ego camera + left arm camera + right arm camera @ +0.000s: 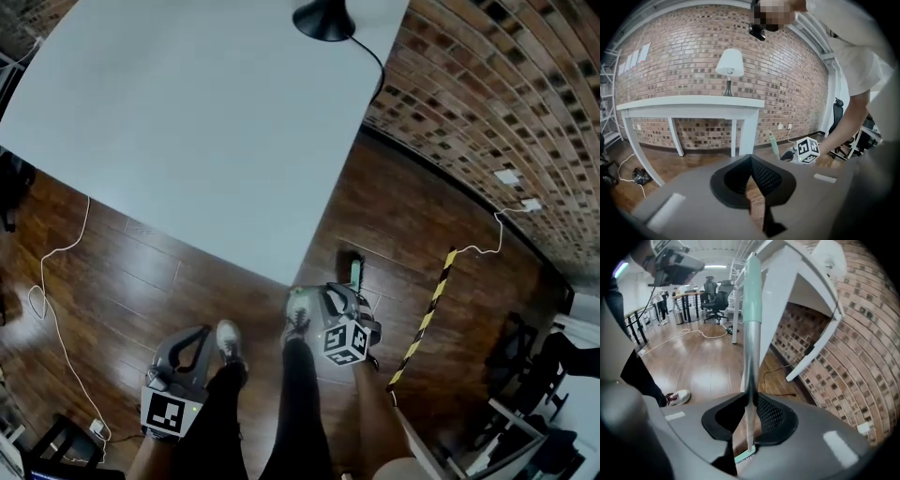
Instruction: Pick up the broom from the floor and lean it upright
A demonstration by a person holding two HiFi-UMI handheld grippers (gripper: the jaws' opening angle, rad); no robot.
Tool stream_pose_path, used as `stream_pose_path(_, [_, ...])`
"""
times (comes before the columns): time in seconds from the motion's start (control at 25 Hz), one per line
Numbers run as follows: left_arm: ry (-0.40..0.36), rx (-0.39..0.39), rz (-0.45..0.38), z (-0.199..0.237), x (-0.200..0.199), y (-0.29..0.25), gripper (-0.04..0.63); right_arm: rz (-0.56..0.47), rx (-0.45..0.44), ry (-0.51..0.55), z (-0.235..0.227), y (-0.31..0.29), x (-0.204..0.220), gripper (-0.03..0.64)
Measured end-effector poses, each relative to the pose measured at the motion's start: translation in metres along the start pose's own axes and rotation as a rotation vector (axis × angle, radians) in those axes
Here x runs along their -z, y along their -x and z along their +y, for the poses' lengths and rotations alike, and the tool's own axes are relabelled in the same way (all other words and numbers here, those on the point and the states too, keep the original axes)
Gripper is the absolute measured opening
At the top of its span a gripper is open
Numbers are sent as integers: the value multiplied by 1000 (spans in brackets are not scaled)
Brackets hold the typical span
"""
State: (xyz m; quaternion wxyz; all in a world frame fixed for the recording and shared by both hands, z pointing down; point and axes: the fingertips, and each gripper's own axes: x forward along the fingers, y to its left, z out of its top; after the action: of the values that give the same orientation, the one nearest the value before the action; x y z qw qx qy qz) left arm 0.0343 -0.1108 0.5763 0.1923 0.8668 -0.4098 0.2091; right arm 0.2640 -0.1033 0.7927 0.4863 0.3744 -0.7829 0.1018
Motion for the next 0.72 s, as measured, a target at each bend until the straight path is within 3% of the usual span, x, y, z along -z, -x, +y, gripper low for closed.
stream_pose_path(0.12, [60,-44,34,-10,-5,-7,0,-29,41,-85,-51,2,-8,92])
stream_pose_path(0.28, [-32,-70,30,-6,-20,-20,0,-77,58,-171,-110,-5,-41,92])
stream_pose_path(0.52, [-54,-123,67,7,-31,-45,0,-144,36,-160,-170,-41,-100,94])
stream_pose_path(0.72, [-46,-89,65,-7,-27,-58,0,-156,17,-150,-189,-58,-127,92])
